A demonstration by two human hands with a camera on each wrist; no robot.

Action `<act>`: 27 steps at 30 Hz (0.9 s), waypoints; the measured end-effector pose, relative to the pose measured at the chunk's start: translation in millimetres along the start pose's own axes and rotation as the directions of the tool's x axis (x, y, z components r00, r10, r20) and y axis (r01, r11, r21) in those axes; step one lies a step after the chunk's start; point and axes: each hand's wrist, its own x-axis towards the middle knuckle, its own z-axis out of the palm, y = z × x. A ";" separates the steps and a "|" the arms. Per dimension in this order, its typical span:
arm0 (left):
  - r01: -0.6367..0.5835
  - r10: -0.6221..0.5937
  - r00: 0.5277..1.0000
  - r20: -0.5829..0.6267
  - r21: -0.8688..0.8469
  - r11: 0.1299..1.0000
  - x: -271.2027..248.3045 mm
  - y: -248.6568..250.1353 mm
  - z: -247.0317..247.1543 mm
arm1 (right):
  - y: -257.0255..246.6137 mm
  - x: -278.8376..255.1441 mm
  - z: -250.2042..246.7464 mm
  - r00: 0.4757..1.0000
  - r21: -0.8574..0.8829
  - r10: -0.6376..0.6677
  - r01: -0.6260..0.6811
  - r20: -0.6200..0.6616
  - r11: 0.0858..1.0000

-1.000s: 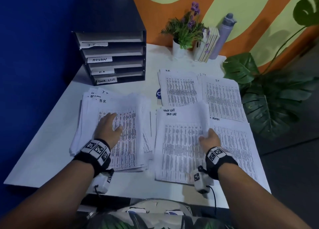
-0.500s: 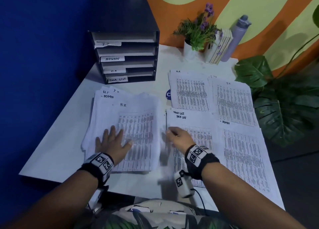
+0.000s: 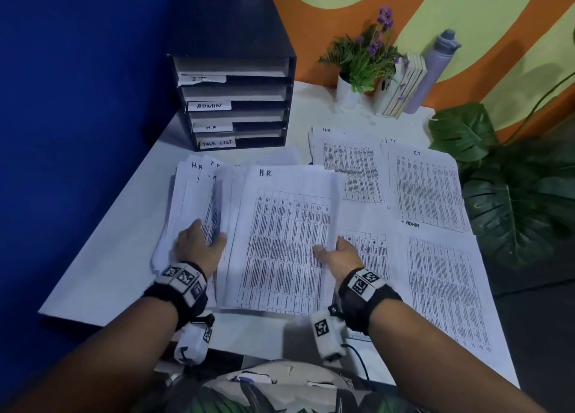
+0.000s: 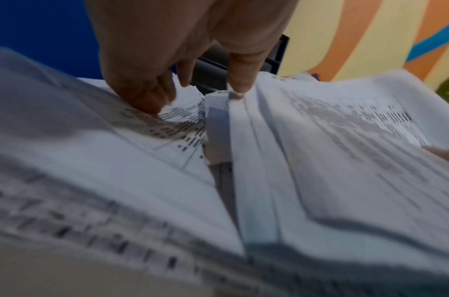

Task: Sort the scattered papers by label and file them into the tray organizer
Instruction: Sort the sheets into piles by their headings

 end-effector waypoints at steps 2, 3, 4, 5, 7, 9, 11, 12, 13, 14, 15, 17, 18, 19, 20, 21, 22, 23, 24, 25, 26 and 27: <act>0.053 -0.034 0.995 0.091 -0.212 0.976 1.4 6.4 -4.8 | -1.7 -1.9 -6.0 1.000 0.023 0.024 -0.024 -0.004 0.999; 0.062 -0.022 0.989 0.149 -0.275 0.960 1.6 8.7 -6.0 | -1.6 -1.9 -8.1 1.000 0.020 0.025 -0.025 -0.003 0.999; 0.059 -0.001 0.980 0.200 -0.286 0.957 2.0 9.3 -5.6 | -1.4 -2.2 -9.1 1.000 0.012 0.019 -0.019 0.010 1.000; 0.055 0.012 0.973 0.232 -0.281 0.958 1.9 9.6 -5.2 | 1.2 0.3 -9.3 0.999 -0.007 0.028 -0.027 0.028 1.000; 0.063 0.003 0.967 0.256 -0.250 0.966 0.8 10.0 -3.1 | 4.8 4.4 -9.6 0.998 -0.082 0.027 -0.023 0.054 0.996; 0.033 0.002 0.965 0.263 -0.127 0.991 0.5 9.1 -0.6 | 7.7 6.5 -9.4 0.999 -0.150 -0.001 0.007 0.037 0.989; -0.027 0.031 0.963 0.266 -0.020 0.999 -1.6 9.3 -0.2 | 10.3 9.8 -10.7 1.000 -0.176 -0.024 0.021 -0.016 0.984; -0.053 0.056 0.966 0.253 -0.018 0.998 -2.0 8.7 0.0 | 11.7 12.2 -13.0 0.998 -0.192 -0.033 0.021 -0.057 0.981; -0.069 0.073 0.969 0.234 -0.024 0.997 -2.4 8.2 0.5 | 11.2 13.0 -15.6 0.995 -0.198 -0.024 0.005 -0.095 0.980; -0.072 0.079 0.975 0.207 -0.037 0.997 -2.0 7.0 1.1 | 12.0 15.1 -19.2 0.992 -0.199 -0.023 -0.001 -0.121 0.980; -0.056 0.064 0.980 0.188 -0.047 0.997 -2.0 5.7 1.2 | 11.9 16.4 -22.7 0.990 -0.198 -0.014 -0.015 -0.144 0.980; -0.026 0.037 0.987 0.156 -0.073 0.997 -3.0 5.0 0.4 | 10.8 17.3 -32.0 0.987 -0.156 -0.007 -0.018 -0.159 0.988; -0.018 0.031 0.990 0.140 -0.094 0.995 -3.1 4.7 0.3 | 11.0 18.2 -35.4 0.987 -0.137 -0.016 -0.007 -0.162 0.991; -0.005 0.020 0.991 0.129 -0.116 0.993 -3.4 4.8 -0.2 | 10.6 18.3 -38.6 0.987 -0.130 -0.014 -0.007 -0.157 0.991; -0.003 0.020 0.993 0.115 -0.147 0.989 -3.4 5.1 -0.2 | 11.2 18.6 -40.9 0.989 -0.118 -0.025 0.008 -0.148 0.993; 0.003 0.014 0.994 0.105 -0.167 0.986 -4.2 6.4 -0.5 | 11.2 18.5 -41.2 0.991 -0.097 -0.019 0.006 -0.133 0.995; 0.001 0.017 0.995 0.097 -0.182 0.983 -4.8 7.8 -0.2 | 10.8 18.2 -39.4 0.991 -0.076 -0.030 0.021 -0.128 0.997; 0.001 0.018 0.995 0.097 -0.190 0.982 -5.4 9.4 0.4 | 9.9 17.9 -36.6 0.992 -0.063 -0.036 0.028 -0.120 0.998; -0.004 0.025 0.995 0.098 -0.202 0.979 -6.0 11.5 1.7 | 10.4 18.8 -33.1 0.994 -0.045 -0.039 0.034 -0.106 0.998; -0.011 0.033 0.994 0.100 -0.209 0.978 -7.0 14.3 2.8 | 9.8 18.4 -29.3 0.997 -0.024 -0.023 0.021 -0.076 0.999; -0.027 0.050 0.994 0.100 -0.219 0.975 -8.0 17.8 4.1 | 11.8 20.4 -25.8 0.999 -0.004 -0.006 0.006 -0.052 1.000; -0.039 0.062 0.993 0.096 -0.222 0.974 -9.2 21.2 5.0 | 11.6 20.0 -23.8 0.999 -0.013 0.010 -0.011 -0.044 1.000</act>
